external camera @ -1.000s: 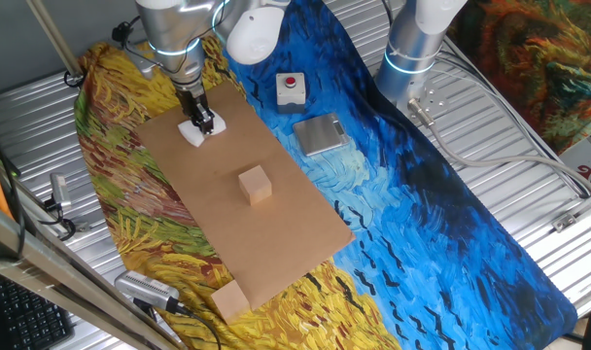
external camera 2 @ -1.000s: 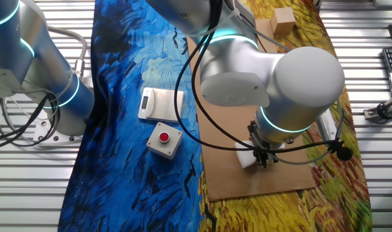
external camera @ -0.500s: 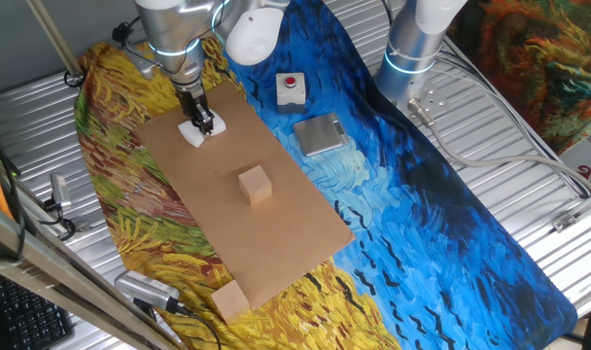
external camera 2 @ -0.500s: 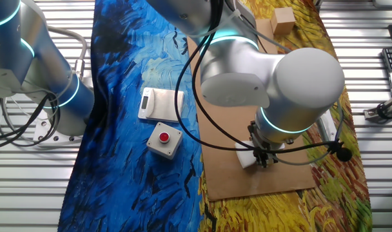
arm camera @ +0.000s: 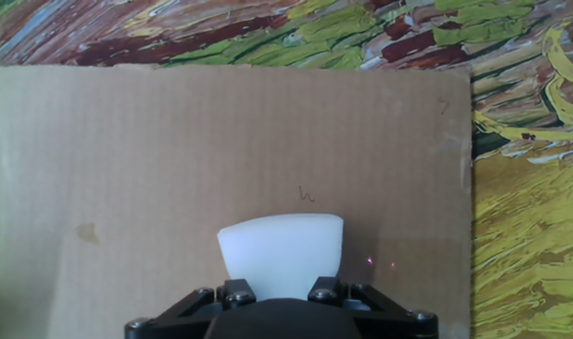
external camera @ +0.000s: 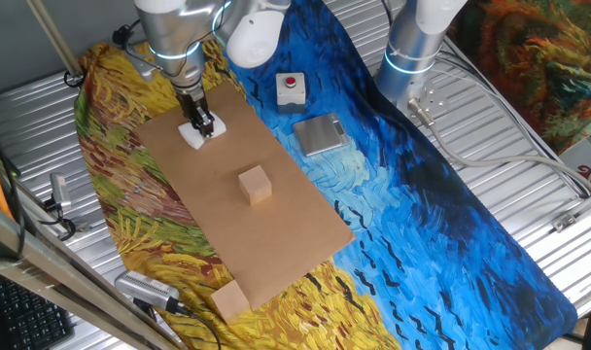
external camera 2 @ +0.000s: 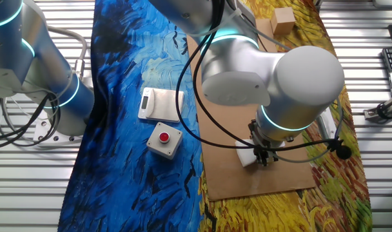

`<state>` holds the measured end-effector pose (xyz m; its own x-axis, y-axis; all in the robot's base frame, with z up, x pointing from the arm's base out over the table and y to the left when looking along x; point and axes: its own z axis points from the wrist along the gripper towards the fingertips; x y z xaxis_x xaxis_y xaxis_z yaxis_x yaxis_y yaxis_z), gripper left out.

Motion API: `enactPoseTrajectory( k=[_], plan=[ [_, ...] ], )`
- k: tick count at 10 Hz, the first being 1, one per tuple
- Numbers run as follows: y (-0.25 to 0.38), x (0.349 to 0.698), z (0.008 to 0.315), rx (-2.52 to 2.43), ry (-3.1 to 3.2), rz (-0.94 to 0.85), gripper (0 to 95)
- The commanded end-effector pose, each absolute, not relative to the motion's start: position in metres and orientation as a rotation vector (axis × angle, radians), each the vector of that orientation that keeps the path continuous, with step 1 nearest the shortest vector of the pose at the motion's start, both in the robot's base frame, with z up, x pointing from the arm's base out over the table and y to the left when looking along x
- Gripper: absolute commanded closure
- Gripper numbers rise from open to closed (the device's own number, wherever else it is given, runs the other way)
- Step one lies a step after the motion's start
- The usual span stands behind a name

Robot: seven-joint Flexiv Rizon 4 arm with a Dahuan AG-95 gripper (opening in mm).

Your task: Clean the tabletop with a sponge

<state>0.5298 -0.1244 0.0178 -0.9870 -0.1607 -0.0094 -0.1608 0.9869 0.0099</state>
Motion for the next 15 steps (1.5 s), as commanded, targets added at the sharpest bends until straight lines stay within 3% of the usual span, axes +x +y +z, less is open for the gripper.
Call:
enactPoseTrajectory(
  k=[1, 8, 9, 15],
  plan=[
    [-0.1238, 0.5296, 0.0177, -0.253, 3.122, 0.018, 38.0],
    [-0.1166, 0.5311, 0.0142, -0.246, 3.120, 0.018, 38.0],
    [-0.1166, 0.5311, 0.0145, -0.247, 3.120, 0.017, 57.0],
    [-0.1154, 0.5314, 0.0160, -0.247, 3.119, 0.018, 57.0]
  ],
)
